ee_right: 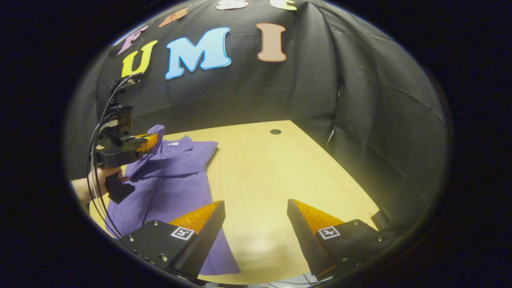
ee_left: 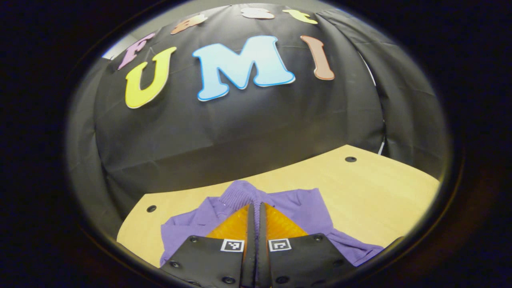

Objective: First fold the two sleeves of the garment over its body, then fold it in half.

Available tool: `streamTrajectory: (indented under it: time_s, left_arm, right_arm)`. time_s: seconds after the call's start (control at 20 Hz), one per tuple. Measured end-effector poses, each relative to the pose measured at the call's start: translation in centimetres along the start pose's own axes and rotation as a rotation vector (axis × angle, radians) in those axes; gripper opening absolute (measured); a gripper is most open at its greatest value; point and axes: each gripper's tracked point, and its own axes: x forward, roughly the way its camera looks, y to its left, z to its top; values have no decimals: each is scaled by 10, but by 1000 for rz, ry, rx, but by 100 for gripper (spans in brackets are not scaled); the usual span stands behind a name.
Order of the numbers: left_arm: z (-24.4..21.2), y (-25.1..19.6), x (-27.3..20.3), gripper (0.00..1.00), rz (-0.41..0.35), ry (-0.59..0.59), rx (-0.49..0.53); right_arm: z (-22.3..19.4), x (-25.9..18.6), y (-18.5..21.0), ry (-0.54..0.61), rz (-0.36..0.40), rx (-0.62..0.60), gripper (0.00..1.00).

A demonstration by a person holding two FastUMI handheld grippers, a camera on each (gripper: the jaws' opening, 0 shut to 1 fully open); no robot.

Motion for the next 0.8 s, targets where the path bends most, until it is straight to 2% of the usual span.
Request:
streamTrajectory:
  time_s: [0.25,0.45,0.7,0.8]
  left_arm:
    - [-24,-38,23,8,-40,65,15]
    - [-47,-52,34,9,-61,133,-8]
    - [-59,-62,38,12,-104,162,-37]
    - [-58,-68,34,20,-144,162,-50]
  right_arm:
    - [-10,9,-7,23,19,28,96]
    - [-19,10,-5,38,36,32,96]
    - [-22,1,-4,33,-1,43,96]
    - [-22,-3,2,32,-1,47,96]
